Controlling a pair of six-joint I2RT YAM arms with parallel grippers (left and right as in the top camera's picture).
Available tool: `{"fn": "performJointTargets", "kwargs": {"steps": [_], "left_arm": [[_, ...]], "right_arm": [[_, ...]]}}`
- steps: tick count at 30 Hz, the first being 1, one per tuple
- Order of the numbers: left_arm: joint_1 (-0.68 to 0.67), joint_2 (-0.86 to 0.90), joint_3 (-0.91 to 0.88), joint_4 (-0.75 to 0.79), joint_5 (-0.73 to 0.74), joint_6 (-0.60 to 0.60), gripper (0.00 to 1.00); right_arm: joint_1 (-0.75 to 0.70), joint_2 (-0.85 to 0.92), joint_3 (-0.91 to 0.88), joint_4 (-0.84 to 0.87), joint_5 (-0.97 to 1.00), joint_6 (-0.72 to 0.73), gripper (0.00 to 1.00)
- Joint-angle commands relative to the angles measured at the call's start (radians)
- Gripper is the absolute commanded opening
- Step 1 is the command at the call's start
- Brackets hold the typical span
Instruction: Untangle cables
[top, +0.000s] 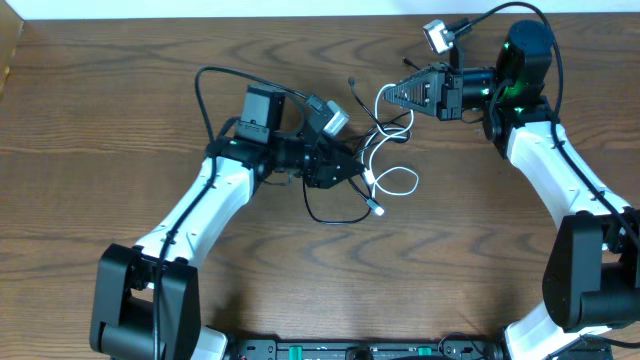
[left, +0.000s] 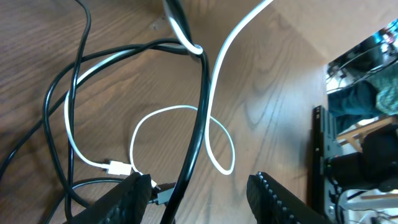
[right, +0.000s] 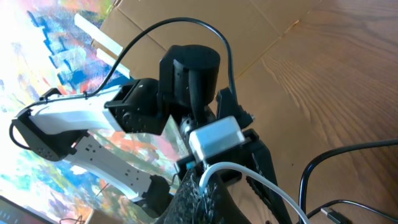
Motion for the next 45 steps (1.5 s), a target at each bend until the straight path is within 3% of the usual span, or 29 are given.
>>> {"fn": "performJointTargets", "kwargs": {"steps": [1, 2, 5, 6, 15, 21, 45], "left_arm": [[-0.017, 0.011, 0.011, 0.006, -0.067, 0.008, 0.54], [-0.02, 0.011, 0.011, 0.007, -0.067, 0.008, 0.48], [-0.023, 0.011, 0.011, 0.007, -0.068, 0.009, 0.13], [-0.022, 0.011, 0.011, 0.006, -0.068, 0.009, 0.08], [-0.016, 0.011, 0.011, -0.139, -0.261, -0.008, 0.07], [0.037, 0.004, 0.011, -0.219, -0.314, -0.094, 0.07], [0.565, -0.436, 0.011, -0.212, -0.369, -0.555, 0.08]], "right_arm": [[0.008, -0.012, 0.011, 0.0, -0.018, 0.006, 0.01], [0.008, -0.012, 0.011, 0.0, -0.018, 0.006, 0.01], [0.01, -0.012, 0.011, 0.0, -0.018, 0.006, 0.01], [0.01, -0.012, 0.011, 0.0, -0.018, 0.006, 0.01], [-0.026, -0.012, 0.011, -0.014, -0.018, 0.006, 0.01], [-0.105, -0.012, 0.01, -0.067, -0.018, 0.003, 0.01], [-0.364, -0.012, -0.035, -0.129, -0.018, -0.018, 0.01]]}}
